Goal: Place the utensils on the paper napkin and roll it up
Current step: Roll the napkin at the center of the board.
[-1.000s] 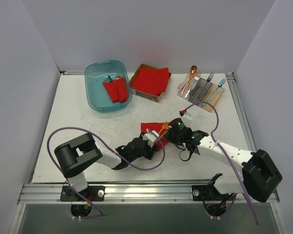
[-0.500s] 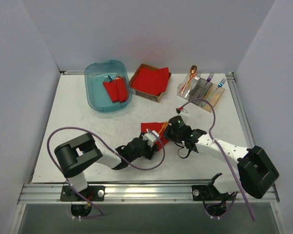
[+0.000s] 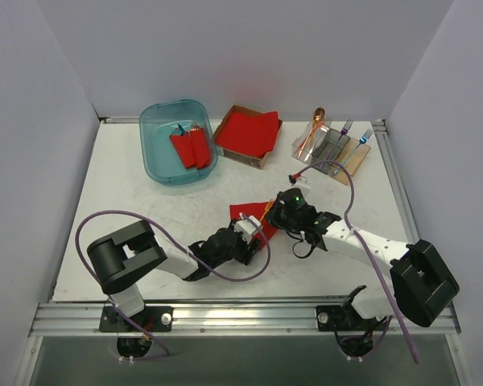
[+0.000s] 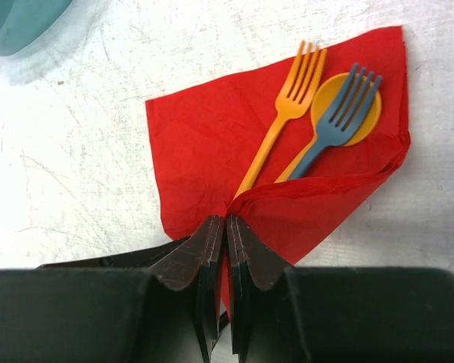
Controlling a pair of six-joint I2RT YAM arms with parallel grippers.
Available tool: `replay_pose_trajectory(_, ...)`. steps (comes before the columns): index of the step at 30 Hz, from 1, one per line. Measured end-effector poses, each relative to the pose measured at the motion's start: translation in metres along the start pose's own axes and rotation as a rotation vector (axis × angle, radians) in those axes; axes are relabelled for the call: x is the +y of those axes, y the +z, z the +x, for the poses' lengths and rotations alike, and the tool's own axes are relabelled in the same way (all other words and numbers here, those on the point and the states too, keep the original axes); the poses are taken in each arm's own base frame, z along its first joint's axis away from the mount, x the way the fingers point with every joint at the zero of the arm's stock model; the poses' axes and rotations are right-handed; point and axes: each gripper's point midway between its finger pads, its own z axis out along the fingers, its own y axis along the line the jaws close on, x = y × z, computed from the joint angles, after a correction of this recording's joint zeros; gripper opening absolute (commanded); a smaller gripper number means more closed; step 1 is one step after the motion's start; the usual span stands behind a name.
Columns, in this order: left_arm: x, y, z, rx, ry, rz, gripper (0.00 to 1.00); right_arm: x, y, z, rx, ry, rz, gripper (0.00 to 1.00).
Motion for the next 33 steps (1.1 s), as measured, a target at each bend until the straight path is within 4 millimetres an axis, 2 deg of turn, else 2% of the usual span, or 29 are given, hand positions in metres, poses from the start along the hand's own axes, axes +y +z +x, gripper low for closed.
replay_pose_trajectory(11,0.001,-0.009,0.001,0.008,-0.031,-0.004,0.67,0.006,0.003,-0.001,-0.004,-0.004,-0.027,0.08)
replay_pose_trajectory(20,0.009,-0.011,-0.002,0.007,-0.044,-0.033,0.64,0.006,0.003,-0.001,-0.001,-0.015,-0.030,0.08)
replay_pose_trajectory(26,0.016,-0.013,-0.008,-0.003,-0.052,-0.049,0.64,0.006,0.003,-0.001,-0.001,-0.022,-0.031,0.08)
replay_pose_trajectory(33,0.019,-0.014,-0.006,0.005,-0.050,-0.056,0.64,0.006,0.003,0.000,0.004,-0.023,-0.036,0.08)
